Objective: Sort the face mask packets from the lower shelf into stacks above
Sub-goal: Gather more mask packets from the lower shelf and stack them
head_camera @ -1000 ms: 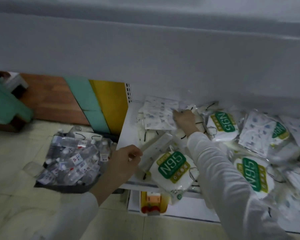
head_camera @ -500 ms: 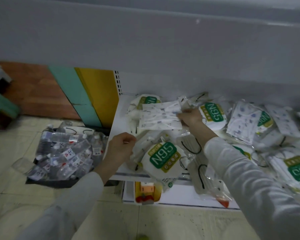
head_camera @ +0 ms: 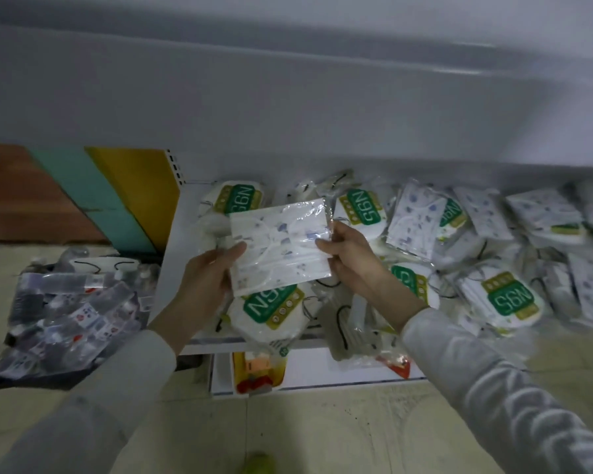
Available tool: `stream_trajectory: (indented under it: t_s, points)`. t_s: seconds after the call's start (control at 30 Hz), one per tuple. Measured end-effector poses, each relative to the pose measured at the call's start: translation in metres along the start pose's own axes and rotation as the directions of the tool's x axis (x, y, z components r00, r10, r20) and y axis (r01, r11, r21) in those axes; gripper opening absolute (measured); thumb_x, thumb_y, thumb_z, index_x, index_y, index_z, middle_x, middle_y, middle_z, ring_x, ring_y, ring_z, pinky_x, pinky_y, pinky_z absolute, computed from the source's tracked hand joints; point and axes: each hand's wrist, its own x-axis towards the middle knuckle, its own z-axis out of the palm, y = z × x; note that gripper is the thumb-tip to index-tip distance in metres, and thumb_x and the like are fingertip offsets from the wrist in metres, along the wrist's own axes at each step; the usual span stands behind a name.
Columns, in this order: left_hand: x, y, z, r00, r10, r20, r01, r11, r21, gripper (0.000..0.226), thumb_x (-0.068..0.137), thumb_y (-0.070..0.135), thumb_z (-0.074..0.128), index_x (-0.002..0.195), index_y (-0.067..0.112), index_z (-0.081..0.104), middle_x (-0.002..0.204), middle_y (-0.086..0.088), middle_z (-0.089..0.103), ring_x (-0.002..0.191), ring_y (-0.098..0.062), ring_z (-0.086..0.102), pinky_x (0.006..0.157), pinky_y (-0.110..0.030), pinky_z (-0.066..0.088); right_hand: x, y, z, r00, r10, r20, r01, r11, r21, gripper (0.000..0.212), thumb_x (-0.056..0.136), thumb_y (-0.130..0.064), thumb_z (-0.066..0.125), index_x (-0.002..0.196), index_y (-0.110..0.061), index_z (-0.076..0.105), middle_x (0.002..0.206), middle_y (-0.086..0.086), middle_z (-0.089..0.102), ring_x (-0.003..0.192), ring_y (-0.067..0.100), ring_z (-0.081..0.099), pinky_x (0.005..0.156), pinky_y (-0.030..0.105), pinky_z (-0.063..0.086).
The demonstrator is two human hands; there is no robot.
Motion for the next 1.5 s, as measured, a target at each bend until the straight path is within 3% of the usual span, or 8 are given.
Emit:
stream_trajectory:
  t_s: [0.2, 0.37, 0.77, 0.97, 1.13, 1.27, 1.37, 1.5]
  points:
    - [-0.009, -0.006, 0.035, 0.997, -0.023, 0.07, 0.018, 0.997, 0.074, 0.016, 0.085, 0.001, 0.063, 0.097, 0.01, 0.068, 0.086, -0.006, 0.075, 0.08, -0.022, 0.072, 0.064, -0.034, 0.059, -0.021, -0.01, -0.026, 0.999, -0.033, 0.016, 0.034, 0.999, -0.043, 0.026, 0.085, 0.013, 0.056, 0.093, -0.011, 0.062, 0.075, -0.005, 0.067, 0.072, 0.009, 0.063, 0.06, 0.015, 0.049]
    - [-0.015, -0.016, 0.052, 0.998, 0.056, 0.037, -0.062, 0.985, 0.163, 0.021, 0.089, 0.003, 0.06, 0.109, 0.01, 0.063, 0.093, -0.004, 0.071, 0.079, -0.016, 0.07, 0.062, -0.029, 0.058, 0.0, -0.031, -0.12, 0.768, -0.355, -0.534, -0.187, 0.673, -0.716, 0.03, 0.092, -0.016, 0.056, 0.119, -0.003, 0.059, 0.117, 0.015, 0.063, 0.104, 0.029, 0.058, 0.081, 0.02, 0.046]
    - [-0.014, -0.006, 0.037, 0.984, 0.116, -0.132, -0.108, 0.992, 0.066, 0.023, 0.087, -0.003, 0.057, 0.103, 0.012, 0.063, 0.099, -0.007, 0.069, 0.089, -0.025, 0.066, 0.078, -0.039, 0.053, 0.039, -0.035, -0.177, 0.647, -0.113, -0.754, -0.451, 0.741, -0.497, 0.037, 0.094, -0.021, 0.051, 0.125, -0.001, 0.054, 0.123, 0.017, 0.059, 0.112, 0.031, 0.056, 0.083, 0.034, 0.044]
    - [-0.014, -0.009, 0.055, 0.986, 0.095, -0.135, -0.089, 0.995, 0.045, 0.032, 0.085, -0.007, 0.055, 0.101, 0.02, 0.061, 0.089, 0.001, 0.068, 0.082, -0.021, 0.066, 0.068, -0.033, 0.054, 0.021, -0.062, -0.173, 0.775, -0.2, -0.6, 0.042, 0.963, -0.267, 0.021, 0.088, 0.004, 0.043, 0.093, -0.014, 0.053, 0.089, 0.011, 0.055, 0.079, 0.026, 0.057, 0.061, 0.03, 0.054]
    - [-0.028, -0.014, 0.088, 0.996, -0.045, -0.075, 0.046, 0.999, 0.01, 0.02, 0.086, -0.006, 0.049, 0.095, 0.009, 0.06, 0.088, -0.008, 0.066, 0.082, -0.027, 0.06, 0.063, -0.03, 0.054, -0.041, -0.097, -0.128, 0.983, -0.183, 0.021, 0.18, 0.928, -0.327, 0.027, 0.084, 0.008, 0.058, 0.09, -0.018, 0.061, 0.075, -0.006, 0.062, 0.065, 0.011, 0.056, 0.053, 0.021, 0.047]
    - [-0.052, -0.003, 0.105, 0.994, -0.1, 0.032, 0.099, 0.995, 0.029, 0.045, 0.096, -0.011, 0.03, 0.074, 0.025, 0.044, 0.037, 0.024, 0.052, 0.055, 0.006, 0.06, 0.054, -0.007, 0.045, -0.074, -0.1, -0.092, 0.943, -0.064, 0.326, 0.286, 0.657, -0.698, 0.018, 0.087, 0.004, 0.061, 0.093, -0.012, 0.063, 0.076, -0.013, 0.065, 0.069, -0.004, 0.059, 0.066, 0.009, 0.044]
    - [-0.071, 0.008, 0.109, 0.996, -0.071, 0.06, 0.069, 0.997, 0.03, 0.044, 0.098, -0.008, 0.031, 0.078, 0.031, 0.036, 0.047, 0.046, 0.046, 0.055, 0.027, 0.048, 0.05, 0.001, 0.037, -0.084, -0.096, -0.073, 0.907, -0.255, 0.336, 0.405, 0.304, -0.862, 0.019, 0.087, 0.0, 0.061, 0.102, -0.008, 0.068, 0.086, -0.005, 0.062, 0.077, 0.003, 0.057, 0.068, -0.002, 0.035]
    - [-0.087, 0.018, 0.094, 0.985, -0.102, 0.137, 0.107, 0.994, -0.029, 0.016, 0.087, 0.033, 0.057, 0.095, 0.021, 0.065, 0.09, 0.003, 0.07, 0.085, -0.016, 0.064, 0.074, -0.032, 0.052, -0.1, -0.097, -0.059, 0.855, -0.351, 0.382, 0.45, 0.135, -0.883, 0.021, 0.087, -0.004, 0.061, 0.106, -0.007, 0.069, 0.094, 0.008, 0.07, 0.085, 0.018, 0.063, 0.076, 0.017, 0.045]
